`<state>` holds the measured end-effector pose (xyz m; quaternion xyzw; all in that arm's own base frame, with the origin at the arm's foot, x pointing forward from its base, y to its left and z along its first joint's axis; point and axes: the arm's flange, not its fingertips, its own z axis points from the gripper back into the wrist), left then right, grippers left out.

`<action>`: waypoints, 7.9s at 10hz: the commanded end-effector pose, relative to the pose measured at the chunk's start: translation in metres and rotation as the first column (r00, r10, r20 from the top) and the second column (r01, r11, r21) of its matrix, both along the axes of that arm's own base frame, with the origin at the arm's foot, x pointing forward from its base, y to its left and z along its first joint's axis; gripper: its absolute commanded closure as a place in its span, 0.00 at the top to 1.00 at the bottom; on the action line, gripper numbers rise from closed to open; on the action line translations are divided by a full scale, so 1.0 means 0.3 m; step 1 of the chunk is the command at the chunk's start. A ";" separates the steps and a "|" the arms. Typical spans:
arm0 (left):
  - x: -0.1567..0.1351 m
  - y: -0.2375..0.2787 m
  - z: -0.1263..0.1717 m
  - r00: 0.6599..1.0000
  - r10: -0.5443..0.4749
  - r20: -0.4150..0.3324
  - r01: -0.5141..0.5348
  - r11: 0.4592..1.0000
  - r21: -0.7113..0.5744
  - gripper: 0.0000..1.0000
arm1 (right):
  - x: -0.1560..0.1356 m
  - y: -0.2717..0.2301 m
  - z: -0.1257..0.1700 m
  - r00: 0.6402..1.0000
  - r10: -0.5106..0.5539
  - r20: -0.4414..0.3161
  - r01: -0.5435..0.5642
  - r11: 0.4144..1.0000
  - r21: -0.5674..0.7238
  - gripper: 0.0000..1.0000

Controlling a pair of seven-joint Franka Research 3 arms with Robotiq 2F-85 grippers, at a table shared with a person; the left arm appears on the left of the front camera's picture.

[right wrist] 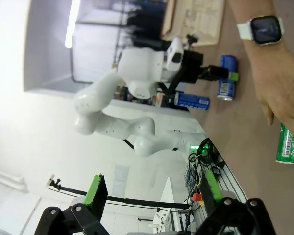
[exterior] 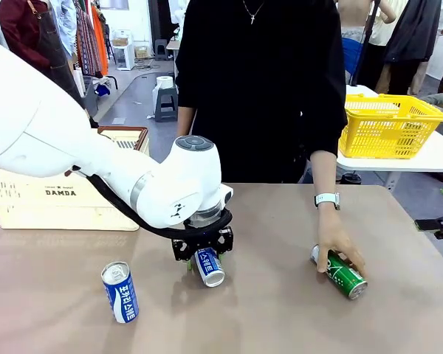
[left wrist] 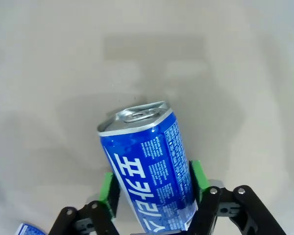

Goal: Place the drinks into the Shopping basket.
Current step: Pick up one drink and place it into the Shopping basket.

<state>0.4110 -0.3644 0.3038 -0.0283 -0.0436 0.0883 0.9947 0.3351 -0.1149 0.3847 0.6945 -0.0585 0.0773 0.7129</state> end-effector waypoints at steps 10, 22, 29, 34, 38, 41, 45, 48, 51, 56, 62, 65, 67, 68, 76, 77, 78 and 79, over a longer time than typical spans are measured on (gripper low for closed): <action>-0.260 0.355 0.781 0.790 -0.601 0.123 0.608 0.794 -0.026 0.00 | -0.004 -0.002 0.021 1.000 0.009 -0.020 -0.009 1.000 -0.002 1.00; 0.176 0.926 1.012 0.870 -0.466 0.159 0.464 0.884 0.049 0.00 | -0.004 -0.002 0.021 1.000 0.009 -0.020 -0.009 1.000 -0.002 1.00; 0.547 1.174 0.762 0.882 -0.465 0.076 0.458 0.884 0.095 0.00 | -0.004 -0.002 0.021 1.000 0.009 -0.020 -0.009 1.000 -0.002 1.00; 0.631 1.160 0.700 0.894 -0.413 0.175 0.399 0.910 0.112 0.00 | -0.004 -0.002 0.021 1.000 0.009 -0.020 -0.009 1.000 -0.002 1.00; 0.722 1.193 0.547 0.954 -0.277 0.116 0.271 0.960 0.072 0.00 | -0.004 -0.002 0.021 1.000 0.009 -0.020 -0.009 1.000 -0.002 1.00; 0.754 1.205 0.421 0.969 -0.241 0.053 0.239 0.970 0.049 0.00 | -0.004 -0.002 0.021 1.000 0.009 -0.020 -0.009 1.000 -0.002 1.00; 0.771 1.200 0.399 0.975 -0.223 0.022 0.222 0.974 0.038 1.00 | -0.004 -0.002 0.021 1.000 0.009 -0.020 -0.009 1.000 -0.002 1.00; 0.770 1.198 0.410 0.976 -0.218 0.011 0.218 0.975 0.040 1.00 | -0.004 -0.002 0.021 1.000 0.009 -0.020 -0.009 1.000 -0.002 1.00; 0.724 1.210 0.500 0.962 -0.263 0.076 0.264 0.964 -0.008 1.00 | -0.004 -0.002 0.021 1.000 0.009 -0.020 -0.009 1.000 -0.002 1.00; 0.298 1.392 0.904 0.891 -0.252 0.377 0.397 0.836 -0.380 1.00 | -0.004 -0.002 0.021 1.000 0.009 -0.020 -0.009 1.000 -0.002 1.00; -0.336 1.740 0.647 0.725 -0.176 0.666 0.686 0.264 -0.677 1.00 | -0.004 -0.002 0.021 1.000 0.009 -0.020 -0.009 1.000 -0.002 1.00; -0.390 1.739 0.632 0.704 -0.152 0.693 0.707 0.235 -0.667 1.00 | -0.004 -0.002 0.021 1.000 0.009 -0.020 -0.009 1.000 -0.002 1.00; -0.390 1.739 0.632 0.704 -0.152 0.693 0.707 0.235 -0.667 1.00 | -0.004 -0.002 0.021 1.000 0.009 -0.020 -0.009 1.000 -0.002 1.00; -0.390 1.739 0.632 0.704 -0.152 0.693 0.707 0.235 -0.667 1.00 | -0.004 -0.002 0.021 1.000 0.009 -0.020 -0.009 1.000 -0.002 1.00; -0.390 1.739 0.632 0.704 -0.152 0.693 0.707 0.235 -0.667 1.00 | -0.004 -0.002 0.021 1.000 0.009 -0.020 -0.009 1.000 -0.002 1.00; -0.390 1.739 0.632 0.704 -0.152 0.693 0.707 0.235 -0.667 1.00 | -0.004 -0.002 0.021 1.000 0.009 -0.020 -0.009 1.000 -0.002 1.00; -0.386 1.744 0.628 0.697 -0.168 0.697 0.715 0.235 -0.659 1.00 | -0.004 -0.002 0.021 1.000 0.009 -0.020 -0.009 1.000 -0.002 1.00; -0.437 1.582 0.757 0.732 -0.250 0.633 0.676 0.376 -0.633 1.00 | -0.004 -0.002 0.021 1.000 0.009 -0.020 -0.009 1.000 -0.002 1.00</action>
